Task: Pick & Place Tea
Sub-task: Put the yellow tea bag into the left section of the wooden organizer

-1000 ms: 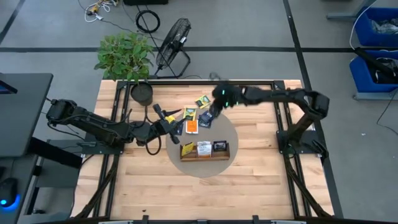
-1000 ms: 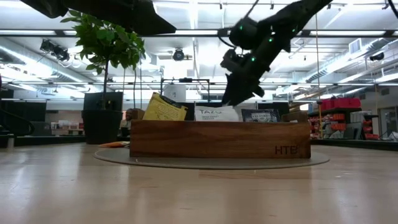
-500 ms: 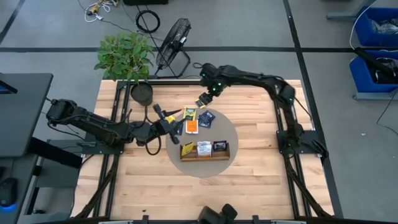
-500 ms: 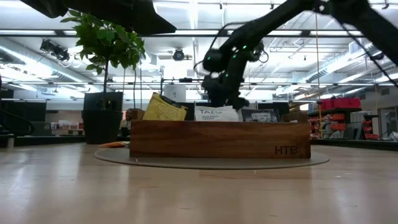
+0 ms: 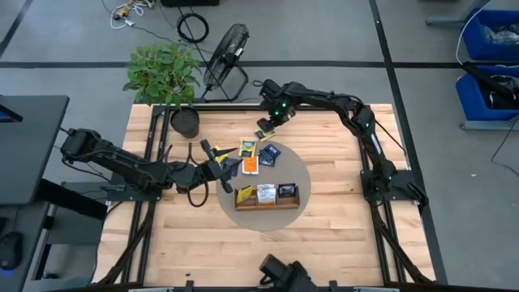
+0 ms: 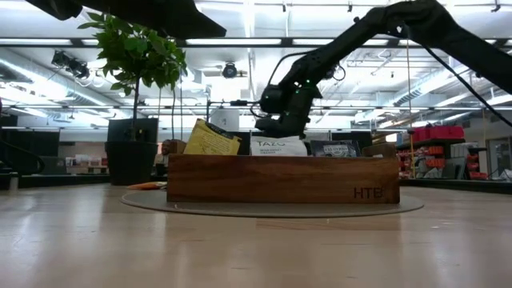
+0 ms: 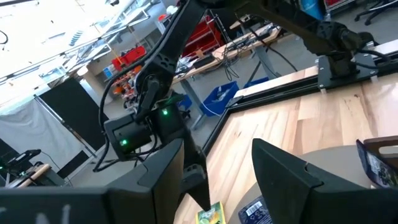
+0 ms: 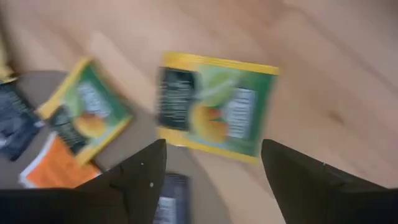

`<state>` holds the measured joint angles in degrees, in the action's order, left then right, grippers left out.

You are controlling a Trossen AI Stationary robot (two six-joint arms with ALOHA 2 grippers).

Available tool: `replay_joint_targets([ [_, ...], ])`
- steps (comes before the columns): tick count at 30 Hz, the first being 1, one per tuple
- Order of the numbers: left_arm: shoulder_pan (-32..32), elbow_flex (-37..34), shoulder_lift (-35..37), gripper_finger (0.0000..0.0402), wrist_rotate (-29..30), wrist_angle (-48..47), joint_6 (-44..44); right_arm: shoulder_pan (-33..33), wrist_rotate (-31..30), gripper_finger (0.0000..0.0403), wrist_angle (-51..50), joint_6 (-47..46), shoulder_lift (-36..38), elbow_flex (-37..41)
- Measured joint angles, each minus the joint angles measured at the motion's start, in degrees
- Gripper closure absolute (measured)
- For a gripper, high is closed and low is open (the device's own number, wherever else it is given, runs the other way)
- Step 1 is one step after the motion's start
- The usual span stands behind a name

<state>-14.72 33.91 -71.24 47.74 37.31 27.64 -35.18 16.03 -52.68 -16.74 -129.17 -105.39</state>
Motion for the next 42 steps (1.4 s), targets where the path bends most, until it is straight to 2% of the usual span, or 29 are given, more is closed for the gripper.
replay_joint_targets([
  [12,-0.07,0.00,0.00,0.0207,-1.97,0.10,-0.48,-1.23,-0.35,0.0130,-0.52,-3.64,-0.12,0.03],
  [17,-0.04,0.00,0.00,0.0207,-2.56,0.11,-1.16,-1.40,1.53,0.0130,-1.09,-4.47,-1.69,0.10],
  [19,-0.04,0.00,0.00,0.0207,-2.58,0.10,-1.22,-1.58,4.08,0.0130,-1.66,-4.92,-1.89,0.16],
  [24,-0.04,0.00,0.00,0.0207,-2.61,0.12,-1.22,-1.68,4.51,0.0135,-1.87,-5.30,-1.78,0.07],
  [29,-0.04,0.00,0.01,0.0207,-2.63,0.14,-1.22,-2.56,3.77,0.0170,-4.90,-4.54,-1.78,0.07],
  [33,-0.04,0.00,0.00,0.0207,-2.62,0.13,-1.19,-2.75,4.07,0.0209,-7.08,1.93,-0.73,0.10],
  [38,0.09,0.00,0.00,0.0207,-2.61,0.01,-1.78,-0.78,1.94,0.0243,-7.98,6.56,4.22,0.12],
  [42,0.13,0.00,0.00,0.0209,-2.61,-0.03,-3.03,1.57,-0.89,0.0255,-8.14,8.35,9.30,0.11],
])
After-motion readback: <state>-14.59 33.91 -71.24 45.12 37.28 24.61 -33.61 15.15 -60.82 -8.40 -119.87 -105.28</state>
